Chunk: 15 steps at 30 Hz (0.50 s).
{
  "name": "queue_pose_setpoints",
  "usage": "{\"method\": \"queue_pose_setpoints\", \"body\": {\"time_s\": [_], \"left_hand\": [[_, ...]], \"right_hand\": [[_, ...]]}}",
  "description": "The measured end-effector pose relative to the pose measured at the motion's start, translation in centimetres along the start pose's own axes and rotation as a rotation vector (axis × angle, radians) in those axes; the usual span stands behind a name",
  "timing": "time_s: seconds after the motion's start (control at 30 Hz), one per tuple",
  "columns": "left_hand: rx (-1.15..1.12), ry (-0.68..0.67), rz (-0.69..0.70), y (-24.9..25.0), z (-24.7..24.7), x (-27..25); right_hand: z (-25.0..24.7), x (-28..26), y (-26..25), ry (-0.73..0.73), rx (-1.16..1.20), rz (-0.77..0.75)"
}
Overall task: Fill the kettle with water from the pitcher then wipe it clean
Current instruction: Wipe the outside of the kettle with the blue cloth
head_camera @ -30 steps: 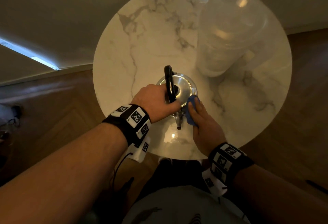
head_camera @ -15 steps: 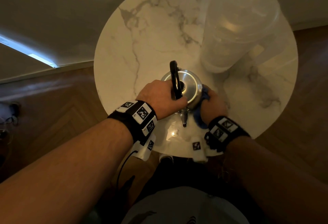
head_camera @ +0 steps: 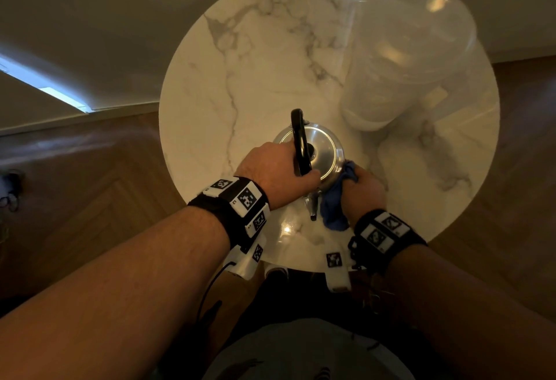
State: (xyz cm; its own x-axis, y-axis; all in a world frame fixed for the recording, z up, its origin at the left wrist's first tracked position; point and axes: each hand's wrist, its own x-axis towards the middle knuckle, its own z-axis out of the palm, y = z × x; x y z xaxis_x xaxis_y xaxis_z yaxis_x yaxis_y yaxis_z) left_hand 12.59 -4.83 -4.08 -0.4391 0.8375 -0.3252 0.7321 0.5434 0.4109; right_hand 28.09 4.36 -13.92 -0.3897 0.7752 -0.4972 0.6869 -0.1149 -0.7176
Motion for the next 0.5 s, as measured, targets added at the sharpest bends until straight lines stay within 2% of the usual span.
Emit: {"method": "queue_pose_setpoints", "body": {"time_s": [0.1,0.2,0.27,0.4,0.5], "left_hand": [[0.010,0.006,-0.003,0.1,0.1,-0.1],[0.010,0.001,0.001,0.0,0.1,0.0],[0.002,-0.006,0.003,0.1,0.0,0.0],[-0.012,0.005,-0.009,0.2,-0.1,-0.1],[-0.020,0.009,-0.020,0.1,0.1,-0.1]], "right_hand": [[-0.3,-0.9,0.9,-0.029,0.124,-0.094],[1.2,-4.8,2.7,-0.117,0.291,-0.020],[2.1,-5.9,3.2,-0.106,0.301,-0.084],[1.2,-1.3,0.6,0.032,0.199,-0.154],[-1.1,3.2,-2.6,-0.038,0.216,-0.095]]}}
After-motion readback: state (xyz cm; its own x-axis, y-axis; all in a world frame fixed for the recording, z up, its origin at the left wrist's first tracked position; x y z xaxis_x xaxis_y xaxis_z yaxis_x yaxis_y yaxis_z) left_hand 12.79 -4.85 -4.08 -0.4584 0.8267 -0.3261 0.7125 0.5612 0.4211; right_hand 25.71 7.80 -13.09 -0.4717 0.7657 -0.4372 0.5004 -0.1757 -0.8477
